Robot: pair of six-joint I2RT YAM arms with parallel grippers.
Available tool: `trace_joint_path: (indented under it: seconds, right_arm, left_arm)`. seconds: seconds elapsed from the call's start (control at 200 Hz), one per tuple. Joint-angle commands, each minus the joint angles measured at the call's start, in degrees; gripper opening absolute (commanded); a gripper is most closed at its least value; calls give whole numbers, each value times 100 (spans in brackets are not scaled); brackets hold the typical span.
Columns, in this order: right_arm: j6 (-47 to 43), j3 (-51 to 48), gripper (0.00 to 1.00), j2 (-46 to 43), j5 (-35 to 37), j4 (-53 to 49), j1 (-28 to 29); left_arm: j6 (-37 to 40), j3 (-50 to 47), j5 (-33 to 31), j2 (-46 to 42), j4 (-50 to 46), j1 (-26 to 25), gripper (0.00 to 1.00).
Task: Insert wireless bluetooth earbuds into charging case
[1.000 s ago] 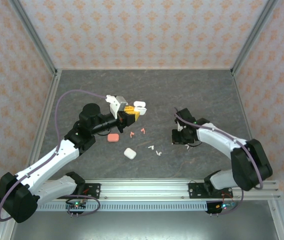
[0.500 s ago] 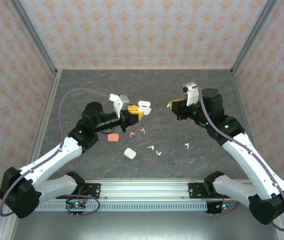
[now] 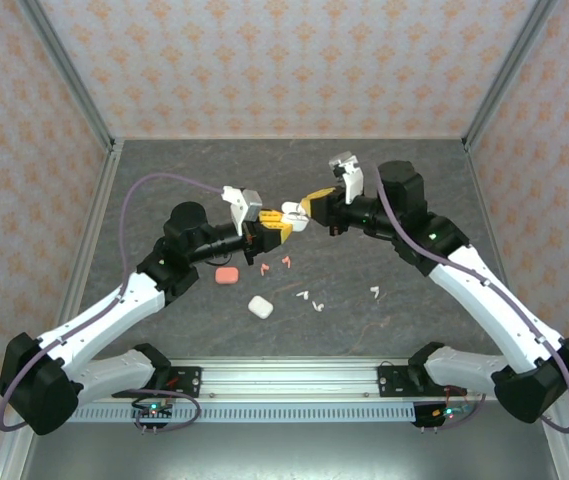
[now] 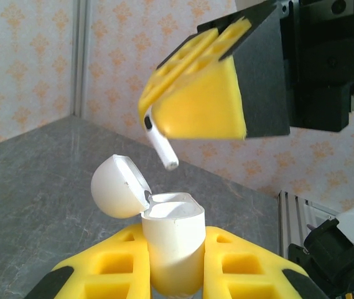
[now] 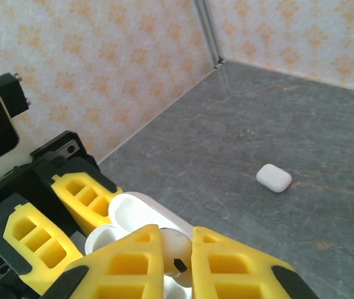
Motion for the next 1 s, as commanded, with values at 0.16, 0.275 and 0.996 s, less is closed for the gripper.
trace_joint_path:
  seconds: [0.16, 0.275, 0.996]
  right_arm:
    - [-98, 230, 13, 129, -187, 287, 131]
    - [-106, 220, 13, 123, -182, 240, 157]
    - [-35, 470, 15, 391, -641, -373, 298]
  left_arm:
    - [167, 233, 91, 38, 191, -45, 0]
    - [157, 227, 68, 43, 197, -46, 0]
    - [145, 198, 28, 69, 311, -49, 0]
